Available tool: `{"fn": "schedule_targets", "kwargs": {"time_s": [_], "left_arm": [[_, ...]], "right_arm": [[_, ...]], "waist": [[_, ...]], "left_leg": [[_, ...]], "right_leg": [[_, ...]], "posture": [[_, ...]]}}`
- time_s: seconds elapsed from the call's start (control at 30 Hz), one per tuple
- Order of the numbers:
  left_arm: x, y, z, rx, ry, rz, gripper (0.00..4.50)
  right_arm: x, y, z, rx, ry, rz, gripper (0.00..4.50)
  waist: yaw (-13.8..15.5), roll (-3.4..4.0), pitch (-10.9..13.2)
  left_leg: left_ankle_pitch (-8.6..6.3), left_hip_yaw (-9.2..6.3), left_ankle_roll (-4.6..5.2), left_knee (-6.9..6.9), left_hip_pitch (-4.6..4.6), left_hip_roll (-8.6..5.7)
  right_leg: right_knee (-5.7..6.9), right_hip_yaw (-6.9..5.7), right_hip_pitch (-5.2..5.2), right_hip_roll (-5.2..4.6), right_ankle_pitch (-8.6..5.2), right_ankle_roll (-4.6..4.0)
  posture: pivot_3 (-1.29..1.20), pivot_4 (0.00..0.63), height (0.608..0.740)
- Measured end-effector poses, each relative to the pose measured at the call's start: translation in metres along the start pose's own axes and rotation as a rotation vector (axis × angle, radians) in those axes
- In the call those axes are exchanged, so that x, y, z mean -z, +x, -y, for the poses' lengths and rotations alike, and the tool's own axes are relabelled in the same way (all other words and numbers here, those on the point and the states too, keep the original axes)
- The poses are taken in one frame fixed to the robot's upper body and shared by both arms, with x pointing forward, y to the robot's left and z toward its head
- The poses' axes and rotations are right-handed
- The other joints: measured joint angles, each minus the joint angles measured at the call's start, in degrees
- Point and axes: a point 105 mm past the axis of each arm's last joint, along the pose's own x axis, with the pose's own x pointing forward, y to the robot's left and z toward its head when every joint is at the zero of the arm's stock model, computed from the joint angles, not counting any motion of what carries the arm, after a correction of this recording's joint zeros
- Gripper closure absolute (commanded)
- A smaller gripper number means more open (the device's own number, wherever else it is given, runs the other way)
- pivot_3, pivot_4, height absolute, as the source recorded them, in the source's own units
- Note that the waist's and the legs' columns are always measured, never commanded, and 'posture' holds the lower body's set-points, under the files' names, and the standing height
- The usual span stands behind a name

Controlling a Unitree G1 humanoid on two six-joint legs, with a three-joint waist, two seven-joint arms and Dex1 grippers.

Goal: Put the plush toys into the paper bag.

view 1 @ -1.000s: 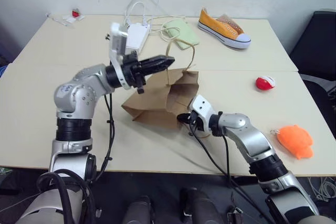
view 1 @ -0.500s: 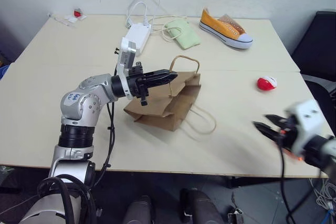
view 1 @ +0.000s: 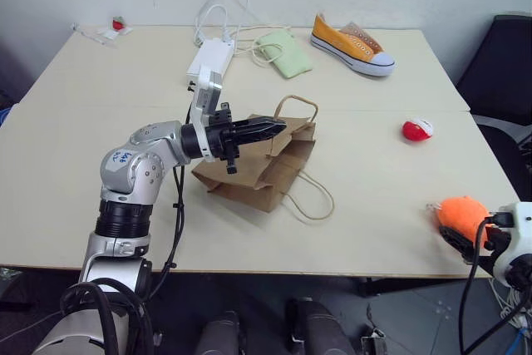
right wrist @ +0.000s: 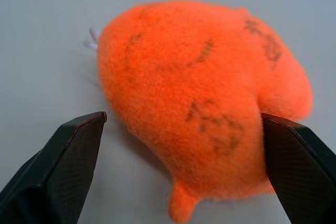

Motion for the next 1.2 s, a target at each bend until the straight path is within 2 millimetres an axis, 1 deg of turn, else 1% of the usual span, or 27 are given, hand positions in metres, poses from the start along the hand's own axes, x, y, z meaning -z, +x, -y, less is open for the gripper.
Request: {"fn": "schedule_targets", "kwargs": {"time_s": [0.2,0.23,0.27,0.37,0.4,0.47,0.53,0.57,0.63,0.73,0.83,0.87,1.0,1.07,1.17,1.2], "left_arm": [[0.0,-0.001,-0.001,-0.012,0.003,-0.005,4.5],[0.0,-0.002,-0.001,-0.014,0.004,-0.007,4.5],[-0.001,-0.003,-0.002,-0.017,0.006,-0.009,4.5],[-0.002,-0.003,-0.001,-0.018,0.012,-0.011,4.5],[-0.002,-0.003,-0.001,-0.018,0.013,-0.011,4.5],[-0.002,-0.003,-0.001,-0.019,0.014,-0.011,4.5],[-0.003,-0.003,-0.002,-0.02,0.018,-0.012,4.5],[-0.004,-0.002,-0.001,-0.015,0.025,-0.011,4.5],[-0.008,0.002,0.0,0.003,0.042,-0.013,4.5],[-0.013,0.003,-0.001,0.011,0.071,-0.015,4.5],[-0.013,0.002,-0.005,0.005,0.067,-0.02,4.5],[-0.013,0.004,-0.005,0.008,0.07,-0.022,4.5],[-0.013,0.005,-0.005,0.014,0.073,-0.023,4.5],[-0.013,0.005,-0.004,0.016,0.074,-0.023,4.5],[-0.013,0.006,-0.004,0.018,0.075,-0.023,4.5],[-0.013,0.005,-0.004,0.015,0.077,-0.021,4.5]], "right_arm": [[-0.005,0.003,-0.004,-0.03,-0.007,0.035,2.6],[-0.005,0.003,-0.005,-0.042,-0.007,0.039,2.99],[-0.005,0.003,-0.007,-0.056,-0.009,0.04,3.22],[-0.011,0.007,-0.024,-0.144,-0.032,0.046,4.23],[-0.015,0.008,-0.031,-0.176,-0.041,0.059,4.46],[-0.03,0.014,-0.059,-0.291,-0.079,0.09,4.48],[-0.05,0.022,-0.102,-0.455,-0.15,0.128,4.48],[-0.063,0.026,-0.133,-0.569,-0.215,0.148,4.48],[-0.079,0.029,-0.175,-0.71,-0.323,0.181,4.48],[-0.097,0.038,-0.215,-0.814,-0.475,0.198,4.48],[-0.107,0.048,-0.244,-0.864,-0.624,0.207,4.48],[-0.107,0.052,-0.254,-0.881,-0.671,0.203,4.48],[-0.103,0.064,-0.281,-0.92,-0.818,0.207,4.48],[-0.101,0.068,-0.293,-0.941,-0.85,0.214,4.48],[-0.105,0.072,-0.313,-0.977,-0.833,0.242,4.48],[-0.106,0.074,-0.32,-0.988,-0.814,0.248,4.16]], "waist": [[0.0,0.0,0.0],[0.0,0.0,0.0],[0.0,0.0,0.0],[-0.1,0.01,0.0],[-0.1,0.02,0.0],[-0.3,0.04,0.0],[-0.8,0.04,0.0],[-1.1,0.05,0.0],[-1.2,0.06,0.0],[-1.1,0.08,0.1],[-0.9,0.08,0.1],[-0.8,0.08,0.1],[-0.8,0.08,0.1],[-0.9,0.08,0.1],[-1.5,0.08,0.1],[-1.5,0.08,0.1]], "left_leg": [[0.0,0.0,0.0,0.0,0.0,0.0],[0.0,0.0,0.0,-0.01,0.0,0.0],[0.0,0.0,0.0,-0.01,-0.01,0.0],[0.0,0.0,0.0,0.0,0.0,0.01],[0.0,0.0,0.0,0.0,0.0,0.01],[0.01,0.0,-0.01,0.0,0.01,0.02],[0.02,0.01,-0.03,0.01,0.04,0.01],[0.03,0.01,-0.05,0.02,0.05,0.01],[0.05,-0.04,-0.08,0.0,0.02,0.01],[0.05,-0.07,-0.07,0.0,-0.08,0.0],[0.03,-0.12,-0.03,0.01,-0.15,0.0],[0.03,-0.14,-0.02,0.01,-0.19,0.0],[0.02,-0.14,-0.01,0.03,-0.25,0.01],[0.02,-0.15,-0.01,0.04,-0.25,0.02],[0.02,-0.16,-0.02,0.06,-0.26,0.03],[0.02,-0.17,-0.02,0.07,-0.25,0.04]], "right_leg": [[0.05,0.0,0.0,0.01,0.0,0.0],[0.05,0.0,0.0,0.01,0.0,0.0],[0.05,0.0,0.0,0.01,0.0,0.0],[0.06,0.0,0.0,0.01,0.0,0.0],[0.06,0.0,0.0,0.01,0.0,0.0],[0.05,0.0,0.0,0.02,0.0,0.0],[0.04,0.02,-0.01,0.02,0.0,0.0],[0.06,0.02,-0.02,0.02,0.0,0.0],[0.05,-0.04,-0.06,0.04,-0.02,-0.04],[0.1,-0.09,-0.1,0.03,-0.02,-0.05],[0.07,-0.16,-0.11,0.02,-0.02,-0.04],[0.06,-0.18,-0.14,0.02,-0.02,-0.04],[0.06,-0.19,-0.18,0.01,-0.02,-0.04],[0.07,-0.2,-0.18,0.01,-0.02,-0.04],[0.11,-0.21,-0.18,0.0,-0.02,-0.04],[0.13,-0.22,-0.18,0.01,-0.02,-0.04]], "posture": [[0.0,0.15,0.74],[0.0,0.15,0.74],[0.0,0.15,0.74],[0.0,0.15,0.74],[0.0,0.15,0.74],[0.0,0.15,0.74],[0.0,0.15,0.74],[0.0,0.15,0.74],[0.0,0.15,0.74],[0.0,0.15,0.74],[0.0,0.15,0.74],[0.0,0.15,0.74],[0.0,0.15,0.74],[0.0,0.15,0.74],[0.0,0.15,0.74],[0.0,0.15,0.74]]}}
